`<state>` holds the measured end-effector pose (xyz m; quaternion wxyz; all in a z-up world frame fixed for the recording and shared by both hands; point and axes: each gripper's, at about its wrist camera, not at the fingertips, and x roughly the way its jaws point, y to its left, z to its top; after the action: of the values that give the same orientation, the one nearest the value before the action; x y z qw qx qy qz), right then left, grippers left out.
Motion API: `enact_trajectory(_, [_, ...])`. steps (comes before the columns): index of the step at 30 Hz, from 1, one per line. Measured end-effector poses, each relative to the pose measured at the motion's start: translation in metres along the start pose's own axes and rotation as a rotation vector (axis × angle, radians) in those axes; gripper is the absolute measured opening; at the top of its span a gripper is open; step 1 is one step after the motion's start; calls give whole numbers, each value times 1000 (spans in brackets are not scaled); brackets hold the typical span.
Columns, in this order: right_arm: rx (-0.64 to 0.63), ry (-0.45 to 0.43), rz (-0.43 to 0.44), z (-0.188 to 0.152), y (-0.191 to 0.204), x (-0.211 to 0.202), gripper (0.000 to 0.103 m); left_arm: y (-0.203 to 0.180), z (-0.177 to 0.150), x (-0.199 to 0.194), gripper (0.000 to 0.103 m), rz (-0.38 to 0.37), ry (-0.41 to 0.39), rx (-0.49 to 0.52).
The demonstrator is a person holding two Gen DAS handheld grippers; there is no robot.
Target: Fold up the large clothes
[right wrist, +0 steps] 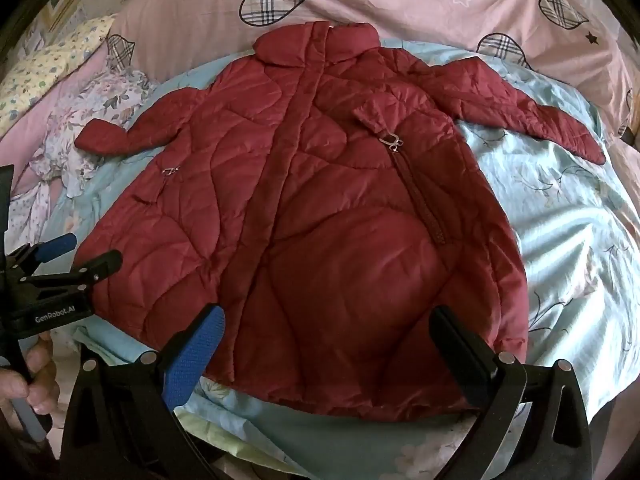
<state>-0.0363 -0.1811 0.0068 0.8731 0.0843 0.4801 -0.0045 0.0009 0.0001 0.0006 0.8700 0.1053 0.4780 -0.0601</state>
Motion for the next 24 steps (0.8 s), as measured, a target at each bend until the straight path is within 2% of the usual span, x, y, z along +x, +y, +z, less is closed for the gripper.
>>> enact_trajectory(9, [-2,-2,2,3,2,8,103,-6,1,1,96,6,0,7])
enact_trajectory(24, [6,-8,8,2,1,0,103,-4,0,3,96,-6,-3,3])
